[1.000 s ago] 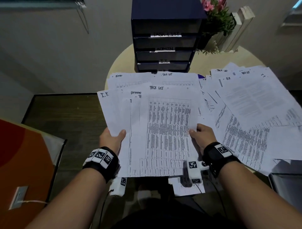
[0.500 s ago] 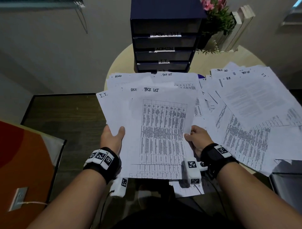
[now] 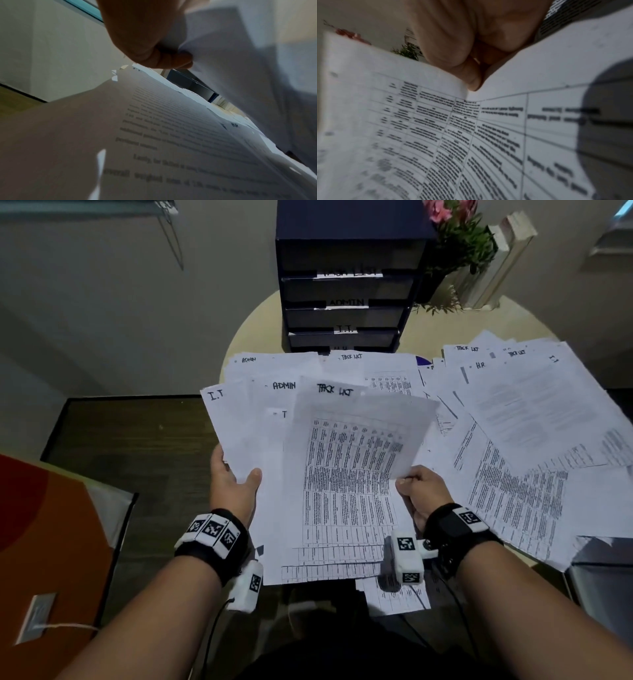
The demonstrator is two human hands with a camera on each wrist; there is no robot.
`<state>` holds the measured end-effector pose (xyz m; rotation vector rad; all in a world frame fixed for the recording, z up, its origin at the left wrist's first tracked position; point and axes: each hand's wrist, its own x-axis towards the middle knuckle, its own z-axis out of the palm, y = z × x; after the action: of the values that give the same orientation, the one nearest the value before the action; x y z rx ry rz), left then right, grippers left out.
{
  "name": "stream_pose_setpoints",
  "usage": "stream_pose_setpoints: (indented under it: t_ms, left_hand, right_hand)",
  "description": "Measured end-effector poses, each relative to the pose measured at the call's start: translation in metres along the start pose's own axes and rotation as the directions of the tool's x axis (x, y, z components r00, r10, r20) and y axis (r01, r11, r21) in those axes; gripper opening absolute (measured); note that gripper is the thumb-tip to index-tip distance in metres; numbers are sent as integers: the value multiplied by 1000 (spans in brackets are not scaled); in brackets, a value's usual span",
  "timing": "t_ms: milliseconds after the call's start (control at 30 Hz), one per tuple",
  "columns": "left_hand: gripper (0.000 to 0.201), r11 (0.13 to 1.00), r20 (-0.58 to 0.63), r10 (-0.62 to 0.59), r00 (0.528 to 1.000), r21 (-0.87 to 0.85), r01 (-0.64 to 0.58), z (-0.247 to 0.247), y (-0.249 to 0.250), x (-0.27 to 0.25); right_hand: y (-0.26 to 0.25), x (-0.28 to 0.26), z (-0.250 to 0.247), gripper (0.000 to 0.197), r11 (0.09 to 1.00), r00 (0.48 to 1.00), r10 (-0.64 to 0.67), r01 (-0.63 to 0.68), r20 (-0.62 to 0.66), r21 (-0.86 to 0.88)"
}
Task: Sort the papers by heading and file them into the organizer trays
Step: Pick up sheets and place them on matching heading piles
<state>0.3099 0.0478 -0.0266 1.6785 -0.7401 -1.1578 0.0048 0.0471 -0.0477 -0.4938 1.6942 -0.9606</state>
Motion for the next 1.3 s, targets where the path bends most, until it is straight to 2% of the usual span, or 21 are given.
stream_pose_setpoints:
  t_ms: [67, 133, 200, 300, 433, 500, 700, 800, 867, 933, 967, 1100, 1200, 1300]
  left_hand:
    - [92, 997, 71, 2, 997, 71, -7, -1, -1, -1]
    - [78, 985, 103, 18, 995, 168, -35, -2, -3, -1]
    - [54, 975, 87, -48, 995, 222, 28, -3, -3, 0]
    - [42, 971, 49, -167, 985, 183, 156, -2, -9, 4]
    - [60, 972, 85, -230, 970, 75, 224, -2, -16, 6]
    - [65, 973, 114, -227, 967, 77, 219, -2, -18, 7]
    - [60, 976, 149, -201, 968, 118, 184, -1, -18, 9]
    - [57, 983, 177, -162, 971, 114, 143, -1, -19, 10]
    - [55, 986, 176, -134, 975, 124, 113, 0, -16, 10]
    - [54, 984, 156, -105, 982, 158, 80, 1, -13, 10]
    - [54, 983, 143, -98, 985, 168, 73, 1, -12, 10]
    - [54, 969, 112, -97, 989, 237, 68, -1, -12, 16]
    - [53, 926, 101, -40, 994, 378, -1, -4, -2, 15]
    - [51, 915, 70, -28, 997, 404, -3, -8, 2, 15]
  right_hand:
    - [1, 0, 1, 28, 999, 1000, 6, -7, -15, -40]
    - [3, 1, 4, 28, 996, 999, 3, -6, -41, -88]
    - [5, 2, 5, 23, 986, 998, -20, 9, -64, -168]
    - [5, 3, 3, 5, 946, 993, -86, 58, -76, -319]
    - [3, 8, -5, 16, 905, 987, -122, 67, -105, -420]
    - [4, 9, -7, 21, 905, 989, -117, 70, -88, -419]
    - [9, 6, 1, 27, 907, 995, -100, 81, -25, -414]
    - [3, 0, 8, 28, 936, 996, -68, 80, 49, -343]
    - [-1, 3, 9, 33, 897, 992, -77, 113, 100, -426]
    - [-5, 4, 10, 16, 813, 987, -104, 156, 123, -561]
    - [-7, 4, 9, 12, 784, 985, -127, 172, 116, -597]
    - [-25, 14, 6, 14, 847, 979, -203, 164, -22, -506]
    - [-49, 35, 0, 7, 837, 964, -248, 165, -93, -522]
    - [-79, 57, -3, 14, 802, 934, -339, 224, -114, -554]
